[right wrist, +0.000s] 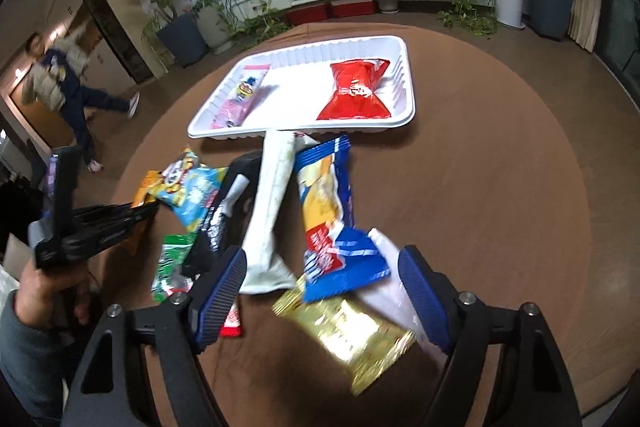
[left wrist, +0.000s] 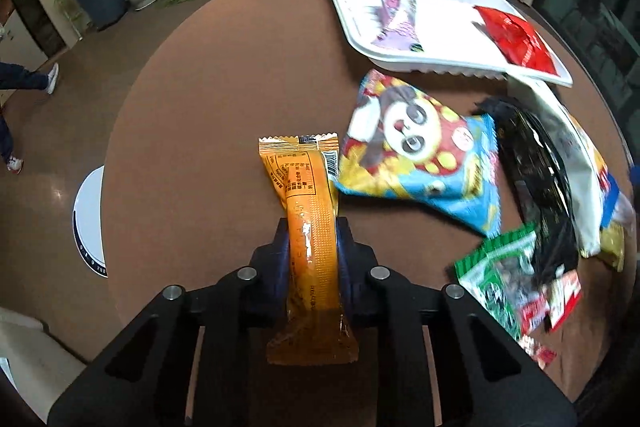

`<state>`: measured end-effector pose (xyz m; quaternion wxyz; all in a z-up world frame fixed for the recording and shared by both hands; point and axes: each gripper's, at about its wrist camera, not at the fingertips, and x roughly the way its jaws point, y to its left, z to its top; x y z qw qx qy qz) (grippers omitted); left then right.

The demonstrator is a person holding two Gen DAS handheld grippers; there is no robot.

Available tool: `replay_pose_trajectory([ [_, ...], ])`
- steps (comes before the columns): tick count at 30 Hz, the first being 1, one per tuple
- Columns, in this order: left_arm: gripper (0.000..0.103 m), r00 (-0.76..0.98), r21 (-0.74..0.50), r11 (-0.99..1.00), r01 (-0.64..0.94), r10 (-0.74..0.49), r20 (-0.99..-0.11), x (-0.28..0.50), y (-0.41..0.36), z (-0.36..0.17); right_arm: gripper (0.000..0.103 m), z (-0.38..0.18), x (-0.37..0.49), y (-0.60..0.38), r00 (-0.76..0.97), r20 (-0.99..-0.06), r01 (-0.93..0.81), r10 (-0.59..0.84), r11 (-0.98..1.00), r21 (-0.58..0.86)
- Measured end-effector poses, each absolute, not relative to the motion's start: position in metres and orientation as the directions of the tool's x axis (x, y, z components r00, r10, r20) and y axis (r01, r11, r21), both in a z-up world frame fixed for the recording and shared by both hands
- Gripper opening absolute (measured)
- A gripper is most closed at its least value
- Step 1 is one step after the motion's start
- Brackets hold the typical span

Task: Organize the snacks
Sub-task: 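Grasp the blue-and-yellow wafer packet with the right gripper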

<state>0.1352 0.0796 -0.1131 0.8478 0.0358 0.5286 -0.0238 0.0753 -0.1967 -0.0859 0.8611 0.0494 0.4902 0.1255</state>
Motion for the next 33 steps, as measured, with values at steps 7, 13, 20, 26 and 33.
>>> replay_pose_trajectory([
  [7,0.018,0.408,-0.029,0.988,0.150,-0.089,-0.909,0.120,0.075,-0.114,0.070,-0.102,0.109,-0.181,0.408,-0.884,-0.229,0.228,0.963,0.143],
  [13,0.018,0.405,-0.027,0.983,0.182,-0.100,-0.909,0.116,0.069,-0.115,0.063,-0.120,0.134,-0.163,0.315,-0.925,-0.282,0.212,0.952,0.122],
  [20,0.016,0.404,-0.037,0.979,0.201,-0.117,-0.907,0.108,0.069,-0.114,0.030,-0.126,0.140,-0.163,0.307,-0.930,-0.284,0.205,0.952,0.116],
  [26,0.015,0.397,-0.070,0.976,0.206,-0.149,-0.906,0.105,0.072,-0.111,0.028,-0.124,0.139,-0.175,0.306,-0.920,-0.251,0.246,0.953,0.171],
  [33,0.015,0.402,-0.129,0.971,0.202,-0.203,-0.893,0.092,0.081,-0.099,0.027,-0.109,0.128,-0.198,0.348,-0.889,-0.187,0.299,0.951,0.246],
])
